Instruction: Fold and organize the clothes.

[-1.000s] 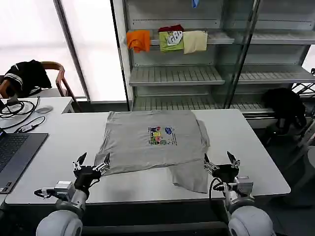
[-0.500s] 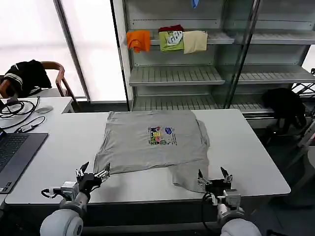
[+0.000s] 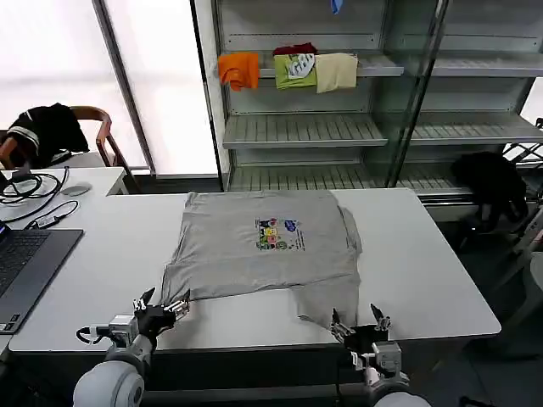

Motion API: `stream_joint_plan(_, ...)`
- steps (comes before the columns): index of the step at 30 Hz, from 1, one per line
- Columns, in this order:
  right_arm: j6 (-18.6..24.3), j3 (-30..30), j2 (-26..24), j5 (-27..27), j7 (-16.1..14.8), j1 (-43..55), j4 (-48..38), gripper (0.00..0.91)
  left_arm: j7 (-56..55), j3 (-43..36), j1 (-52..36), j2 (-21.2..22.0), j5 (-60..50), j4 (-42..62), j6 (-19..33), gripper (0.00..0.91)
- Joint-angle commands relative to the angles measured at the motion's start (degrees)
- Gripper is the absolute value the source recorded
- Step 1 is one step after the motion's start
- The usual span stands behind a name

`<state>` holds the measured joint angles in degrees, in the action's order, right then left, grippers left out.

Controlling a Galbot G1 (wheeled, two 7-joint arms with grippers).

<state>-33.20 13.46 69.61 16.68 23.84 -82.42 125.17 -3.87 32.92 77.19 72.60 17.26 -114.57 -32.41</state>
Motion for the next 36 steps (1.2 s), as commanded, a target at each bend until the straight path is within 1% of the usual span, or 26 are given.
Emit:
stream_joint_plan(1,0.0,-0.4,0.2,-0.2,0.2,-0.4,-0.2,0.907,0.1,-0.1,0.1,-0.3,0.3,1.0,0.0,0.907)
stream_joint_plan(5,0.0,0.2,0.6,1.3,0.5,-0.7,-0.2,0.907,0.1,-0.3,0.2,-0.4,0.3,0.9,-0.1,0.907)
stream_joint_plan(12,0.1,0.7,1.1,1.4,0.7,-1.2,-0.6,0.907,0.2,-0.4,0.2,-0.7,0.7,1.1,-0.1,0.907)
stream_joint_plan(13,0.1,0.7,1.1,1.3,0.6,-1.3,-0.7,0.907,0.3,-0.4,0.3,-0.7,0.7,1.2,-0.1,0.887)
stream_joint_plan(14,0.1,0.6,1.1,1.3,0.6,-1.3,-0.8,0.826,0.4,-0.4,0.5,-0.7,0.8,1.1,-0.1,0.816)
stream_joint_plan(15,0.1,0.6,1.1,1.3,0.6,-1.3,-0.8,0.645,0.5,-0.6,0.9,-0.8,0.8,1.1,-0.1,0.665)
stream_joint_plan(16,0.1,0.5,1.2,1.3,0.5,-1.4,-1.0,0.413,0.6,-0.7,1.0,-0.8,0.7,1.0,-0.1,0.504)
stream_joint_plan(17,0.1,0.5,1.2,1.3,0.4,-1.4,-1.1,0.272,0.7,-0.8,1.3,-0.8,0.7,0.9,-0.1,0.292)
stream_joint_plan(18,0.2,0.4,1.2,1.3,0.4,-1.5,-1.1,0.020,0.8,-0.9,1.4,-0.8,0.6,0.8,-0.1,0.101)
stream_joint_plan(19,0.2,0.4,1.3,1.3,0.3,-1.5,-1.2,0.000,0.8,-0.9,1.5,-0.8,0.7,0.7,-0.1,0.060)
stream_joint_plan(21,0.3,0.2,1.4,1.3,0.3,-1.5,-1.3,0.000,0.8,-1.0,1.6,-0.7,0.6,0.7,-0.1,0.020)
stream_joint_plan(29,1.3,0.2,1.6,3.0,0.6,-1.4,-2.3,0.000,1.0,-1.4,1.8,-0.3,0.2,0.9,0.0,0.020)
stream_joint_plan(30,1.4,0.4,1.6,4.3,0.9,-1.2,-2.5,0.000,1.1,-1.5,1.8,-0.3,0.1,1.0,0.0,0.020)
stream_joint_plan(36,2.6,1.7,1.5,7.2,1.2,-1.2,-3.7,0.000,1.4,-1.4,1.9,-0.2,-0.1,0.9,0.0,0.020)
